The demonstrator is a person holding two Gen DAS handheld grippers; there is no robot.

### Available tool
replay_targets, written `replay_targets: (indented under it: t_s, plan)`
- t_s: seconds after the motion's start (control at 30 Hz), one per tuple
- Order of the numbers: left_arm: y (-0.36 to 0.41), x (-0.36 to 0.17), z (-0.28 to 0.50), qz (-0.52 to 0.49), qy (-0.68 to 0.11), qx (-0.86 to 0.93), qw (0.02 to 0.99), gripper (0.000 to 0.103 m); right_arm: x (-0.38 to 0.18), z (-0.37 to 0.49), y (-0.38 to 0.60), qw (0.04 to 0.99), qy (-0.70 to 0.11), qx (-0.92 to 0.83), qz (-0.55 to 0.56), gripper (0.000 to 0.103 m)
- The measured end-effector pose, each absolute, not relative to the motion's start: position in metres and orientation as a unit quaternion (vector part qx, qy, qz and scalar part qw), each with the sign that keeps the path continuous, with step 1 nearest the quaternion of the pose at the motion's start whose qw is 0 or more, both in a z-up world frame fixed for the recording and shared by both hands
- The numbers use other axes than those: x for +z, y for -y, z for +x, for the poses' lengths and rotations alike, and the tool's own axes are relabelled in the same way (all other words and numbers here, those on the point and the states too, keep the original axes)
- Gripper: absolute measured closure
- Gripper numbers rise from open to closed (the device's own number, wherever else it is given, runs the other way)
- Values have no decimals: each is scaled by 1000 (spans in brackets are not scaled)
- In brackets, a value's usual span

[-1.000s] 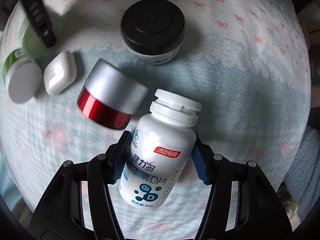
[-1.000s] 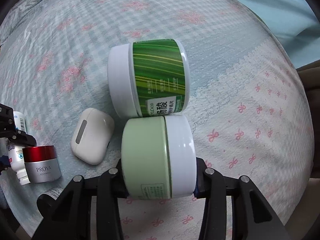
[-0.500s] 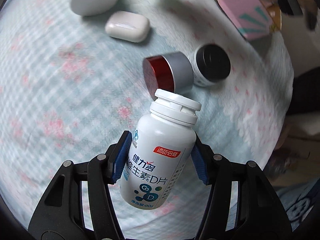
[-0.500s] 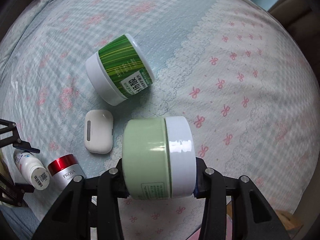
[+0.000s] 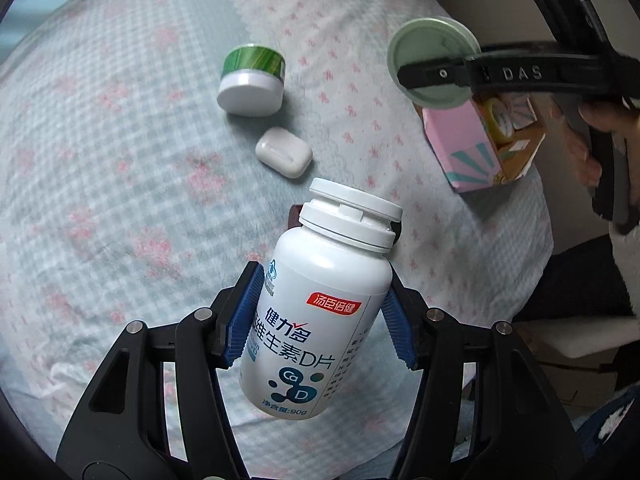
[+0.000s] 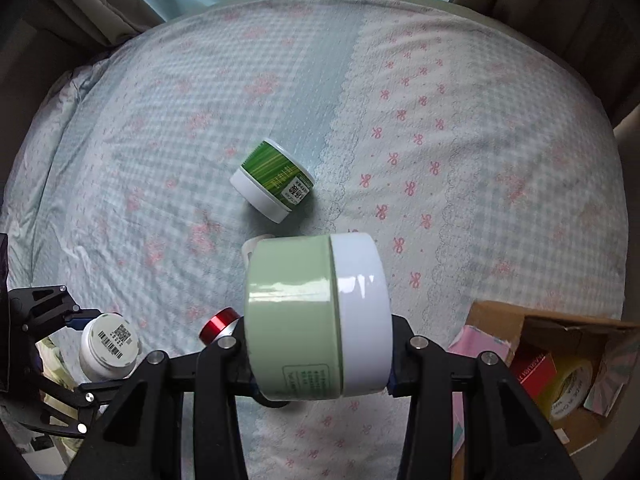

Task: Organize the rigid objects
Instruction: 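Carry the vitamin bottle and pale green jar with both tools over the box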

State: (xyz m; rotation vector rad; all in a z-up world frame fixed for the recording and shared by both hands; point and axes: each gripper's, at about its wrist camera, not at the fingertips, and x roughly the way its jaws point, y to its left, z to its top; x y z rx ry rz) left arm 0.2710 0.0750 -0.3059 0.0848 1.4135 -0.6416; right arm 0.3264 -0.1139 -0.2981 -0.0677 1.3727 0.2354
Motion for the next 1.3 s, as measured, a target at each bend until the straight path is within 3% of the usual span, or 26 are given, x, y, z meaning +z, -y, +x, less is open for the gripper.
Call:
replay_targets:
  t_s: [0.3, 0.67, 0.93, 1.3]
  plan:
    - [-11, -230, 261, 32, -587, -289, 756, 49, -229, 287, 151, 795, -600, 86, 13, 63]
    - [102, -166, 253, -3, -561, -274, 781, 49, -179, 238, 281, 808, -586, 59, 27, 63]
    - [203, -181, 255, -20, -576, -270, 772, 49, -180, 220, 384, 806, -590, 42, 23, 63]
    - [301, -249, 276, -10, -625, -243, 742, 49, -224, 237, 472, 796, -605, 21, 6, 63]
